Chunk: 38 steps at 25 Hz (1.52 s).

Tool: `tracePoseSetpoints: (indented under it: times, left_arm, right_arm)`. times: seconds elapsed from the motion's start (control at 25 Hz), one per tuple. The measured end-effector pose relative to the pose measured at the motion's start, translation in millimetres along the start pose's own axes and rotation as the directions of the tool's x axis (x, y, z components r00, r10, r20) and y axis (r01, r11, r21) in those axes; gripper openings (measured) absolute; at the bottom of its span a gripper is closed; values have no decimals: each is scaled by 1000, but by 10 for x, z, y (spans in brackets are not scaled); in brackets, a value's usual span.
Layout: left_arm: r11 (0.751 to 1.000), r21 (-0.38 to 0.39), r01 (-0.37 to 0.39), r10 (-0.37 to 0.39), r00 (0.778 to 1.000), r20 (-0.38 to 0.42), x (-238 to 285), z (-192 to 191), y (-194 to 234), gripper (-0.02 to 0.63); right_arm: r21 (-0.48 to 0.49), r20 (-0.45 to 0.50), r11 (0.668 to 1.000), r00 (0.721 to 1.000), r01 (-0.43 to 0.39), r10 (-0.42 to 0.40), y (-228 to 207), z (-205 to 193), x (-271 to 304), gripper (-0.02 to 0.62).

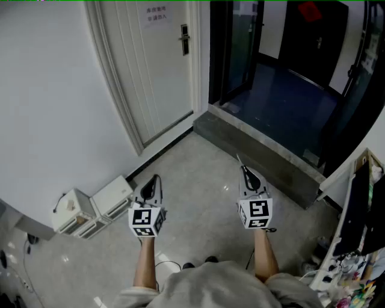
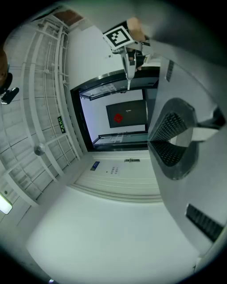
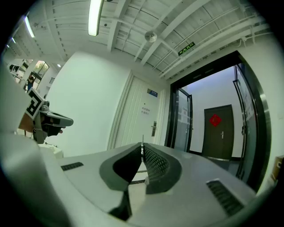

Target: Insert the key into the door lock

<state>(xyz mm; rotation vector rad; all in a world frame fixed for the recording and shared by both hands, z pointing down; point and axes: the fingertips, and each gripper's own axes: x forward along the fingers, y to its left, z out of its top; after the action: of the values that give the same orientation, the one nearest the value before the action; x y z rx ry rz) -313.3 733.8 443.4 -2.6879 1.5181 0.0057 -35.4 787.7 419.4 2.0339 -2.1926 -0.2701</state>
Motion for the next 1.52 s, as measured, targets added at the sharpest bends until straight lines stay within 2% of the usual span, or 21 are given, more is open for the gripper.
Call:
tracePoseSetpoints:
  times: [0.52, 0.92, 1.16, 1.32, 1.52]
  left_arm:
    - [1000, 14, 6, -5, 1000, -25, 242, -113, -243, 18]
    - [1000, 17, 9, -9, 999, -45, 712, -263, -496, 18]
    - [1000, 8, 13, -12, 997, -71, 1258, -437, -398, 18]
    - [1000, -4, 18, -19, 997, -78, 1634, -581, -186, 18]
    - [999, -12, 40, -41, 996, -74, 2384, -703, 124, 18]
  right_arm:
    - [43, -11, 999, 1000, -11, 12, -274, -252, 75, 29]
    - [50, -21, 998, 999, -41, 43, -672, -522, 376, 29]
    - [53, -45, 998, 998, -46, 48, -876, -700, 871, 29]
    - [38, -58, 998, 997, -50, 52, -866, -801, 1287, 29]
    - [14, -71, 999, 997, -34, 35, -997, -901, 2022, 29]
